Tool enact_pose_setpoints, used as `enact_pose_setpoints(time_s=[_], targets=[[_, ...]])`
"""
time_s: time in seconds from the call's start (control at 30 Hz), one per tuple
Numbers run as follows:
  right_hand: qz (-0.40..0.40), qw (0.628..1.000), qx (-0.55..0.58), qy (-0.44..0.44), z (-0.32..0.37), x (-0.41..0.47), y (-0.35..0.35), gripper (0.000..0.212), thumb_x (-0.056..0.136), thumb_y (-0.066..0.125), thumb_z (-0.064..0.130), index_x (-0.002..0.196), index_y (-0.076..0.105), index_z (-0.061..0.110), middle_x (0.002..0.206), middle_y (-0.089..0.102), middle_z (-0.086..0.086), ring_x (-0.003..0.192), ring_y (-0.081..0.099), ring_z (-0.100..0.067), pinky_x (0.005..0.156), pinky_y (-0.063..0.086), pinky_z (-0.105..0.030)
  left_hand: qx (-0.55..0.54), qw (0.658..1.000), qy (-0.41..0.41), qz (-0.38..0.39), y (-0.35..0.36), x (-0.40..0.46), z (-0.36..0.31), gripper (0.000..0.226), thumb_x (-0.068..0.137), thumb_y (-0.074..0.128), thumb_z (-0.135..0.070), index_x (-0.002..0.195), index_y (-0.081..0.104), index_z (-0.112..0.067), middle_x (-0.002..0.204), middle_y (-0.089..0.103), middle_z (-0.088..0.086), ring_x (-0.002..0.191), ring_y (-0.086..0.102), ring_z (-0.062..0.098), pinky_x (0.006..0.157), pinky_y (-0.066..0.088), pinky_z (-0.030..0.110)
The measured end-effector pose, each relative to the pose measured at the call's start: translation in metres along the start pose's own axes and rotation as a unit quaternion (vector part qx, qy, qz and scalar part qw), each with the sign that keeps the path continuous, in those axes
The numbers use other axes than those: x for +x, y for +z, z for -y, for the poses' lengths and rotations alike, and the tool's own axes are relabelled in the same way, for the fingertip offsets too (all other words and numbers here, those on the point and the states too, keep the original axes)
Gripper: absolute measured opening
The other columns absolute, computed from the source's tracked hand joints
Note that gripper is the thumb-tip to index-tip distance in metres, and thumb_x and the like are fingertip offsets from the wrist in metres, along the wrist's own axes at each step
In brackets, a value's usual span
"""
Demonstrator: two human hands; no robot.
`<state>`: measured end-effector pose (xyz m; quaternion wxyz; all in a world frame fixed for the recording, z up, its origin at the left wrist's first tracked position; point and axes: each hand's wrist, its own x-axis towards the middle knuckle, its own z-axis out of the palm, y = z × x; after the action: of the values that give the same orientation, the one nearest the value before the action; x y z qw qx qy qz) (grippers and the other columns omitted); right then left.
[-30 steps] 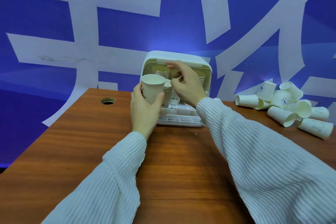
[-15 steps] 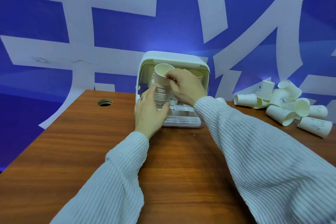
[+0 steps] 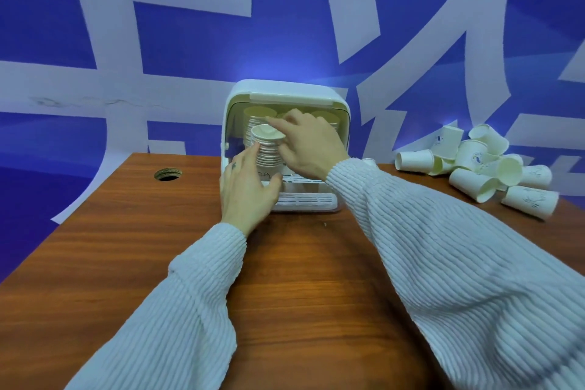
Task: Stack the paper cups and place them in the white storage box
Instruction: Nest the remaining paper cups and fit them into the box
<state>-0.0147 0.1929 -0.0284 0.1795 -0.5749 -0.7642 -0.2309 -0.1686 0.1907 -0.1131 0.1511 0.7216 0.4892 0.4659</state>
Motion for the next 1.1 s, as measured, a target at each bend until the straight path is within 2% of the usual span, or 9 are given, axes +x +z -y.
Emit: enact_pose_setpoints(time_s=[0.13, 0.23, 0.33, 0.57, 0.67, 0.77, 0.87, 0.97, 1.1], targets=[[-0.227, 0.929, 0.170, 0.238, -0.044, -0.051, 0.002, 0.035, 0.092, 0.053, 0.024, 0.126, 0.063, 0.023, 0.110, 0.066, 0.003, 0.103, 0.060, -0.021, 0.090, 0.051, -0.043, -0.059, 0.997, -0.020, -0.045, -0.003, -0.007, -0.013, 0.057, 0.093, 0.067, -0.031, 0.146, 0.051, -0.019, 0.148, 0.051, 0.003, 0.139, 0.040, 0.023, 0.118, 0.030, 0.040], [-0.142, 0.895, 0.138, 0.400, -0.092, -0.092, 0.019, 0.045, 0.095, 0.055, 0.032, 0.139, 0.055, 0.024, 0.133, 0.058, -0.004, 0.122, 0.055, -0.026, 0.099, 0.048, -0.046, -0.111, 0.990, -0.004, -0.086, -0.001, -0.018, -0.034, 0.040, 0.094, 0.065, -0.024, 0.133, 0.060, -0.018, 0.134, 0.058, 0.000, 0.129, 0.046, 0.019, 0.105, 0.031, 0.025], [0.018, 0.878, 0.161, 0.450, -0.119, -0.121, 0.039, 0.071, 0.094, 0.061, 0.048, 0.157, 0.036, 0.026, 0.161, 0.037, -0.008, 0.141, 0.045, -0.031, 0.110, 0.043, -0.048, -0.160, 0.984, 0.046, -0.062, 0.007, -0.035, -0.060, 0.031, 0.094, 0.067, -0.019, 0.124, 0.063, -0.020, 0.122, 0.059, -0.008, 0.120, 0.053, 0.012, 0.101, 0.039, 0.023], [0.059, 0.856, 0.217, 0.465, -0.133, -0.131, 0.061, 0.074, 0.093, 0.066, 0.047, 0.155, 0.033, 0.022, 0.143, 0.058, -0.008, 0.127, 0.058, -0.032, 0.097, 0.047, -0.042, -0.161, 0.970, 0.132, 0.127, 0.048, -0.076, -0.094, 0.028, 0.092, 0.065, -0.031, 0.120, 0.064, -0.028, 0.117, 0.058, -0.018, 0.110, 0.057, -0.001, 0.096, 0.049, 0.025], [-0.080, 0.779, 0.350, 0.513, -0.126, -0.143, 0.050, 0.065, 0.088, 0.070, 0.041, 0.145, 0.043, 0.024, 0.132, 0.063, -0.006, 0.112, 0.063, -0.027, 0.088, 0.048, -0.036, -0.135, 0.960, 0.011, 0.246, 0.074, -0.071, -0.109, 0.047, 0.094, 0.065, -0.047, 0.136, 0.059, -0.026, 0.133, 0.056, -0.012, 0.108, 0.058, 0.000, 0.102, 0.045, 0.027], [-0.180, 0.679, 0.490, 0.516, -0.120, -0.171, 0.027, 0.050, 0.088, 0.075, 0.033, 0.128, 0.045, 0.024, 0.121, 0.064, -0.006, 0.101, 0.064, -0.021, 0.085, 0.052, -0.038, -0.305, 0.855, -0.232, 0.349, 0.110, -0.063, -0.128, 0.106, 0.075, 0.075, -0.071, 0.158, 0.034, -0.020, 0.153, 0.047, 0.002, 0.135, 0.052, 0.020, 0.115, 0.041, 0.037], [-0.133, 0.708, 0.539, 0.437, -0.118, -0.207, 0.004, 0.046, 0.087, 0.079, 0.031, 0.121, 0.049, 0.024, 0.117, 0.067, -0.005, 0.104, 0.068, -0.021, 0.091, 0.056, -0.038, -0.421, 0.806, -0.275, 0.311, 0.146, -0.058, -0.144, 0.129, 0.054, 0.082, -0.081, 0.159, 0.029, -0.028, 0.154, 0.049, 0.004, 0.139, 0.051, 0.025, 0.105, 0.047, 0.036], [-0.042, 0.762, 0.528, 0.372, -0.132, -0.236, -0.006, 0.034, 0.089, 0.077, 0.040, 0.116, 0.060, 0.029, 0.116, 0.071, 0.005, 0.109, 0.068, -0.009, 0.095, 0.055, -0.029, -0.472, 0.805, -0.247, 0.260, 0.175, -0.056, -0.157, 0.089, 0.069, 0.087, -0.058, 0.142, 0.054, -0.017, 0.123, 0.072, 0.009, 0.110, 0.072, 0.024, 0.082, 0.058, 0.036], [-0.142, 0.785, 0.384, 0.465, -0.195, -0.256, -0.011, 0.020, 0.098, 0.063, 0.042, 0.114, 0.070, 0.030, 0.122, 0.066, 0.013, 0.117, 0.058, -0.006, 0.103, 0.046, -0.033, -0.349, 0.897, -0.174, 0.209, 0.187, -0.072, -0.171, 0.067, 0.078, 0.085, -0.050, 0.130, 0.053, -0.024, 0.112, 0.067, -0.007, 0.099, 0.067, 0.010, 0.079, 0.055, 0.028]])
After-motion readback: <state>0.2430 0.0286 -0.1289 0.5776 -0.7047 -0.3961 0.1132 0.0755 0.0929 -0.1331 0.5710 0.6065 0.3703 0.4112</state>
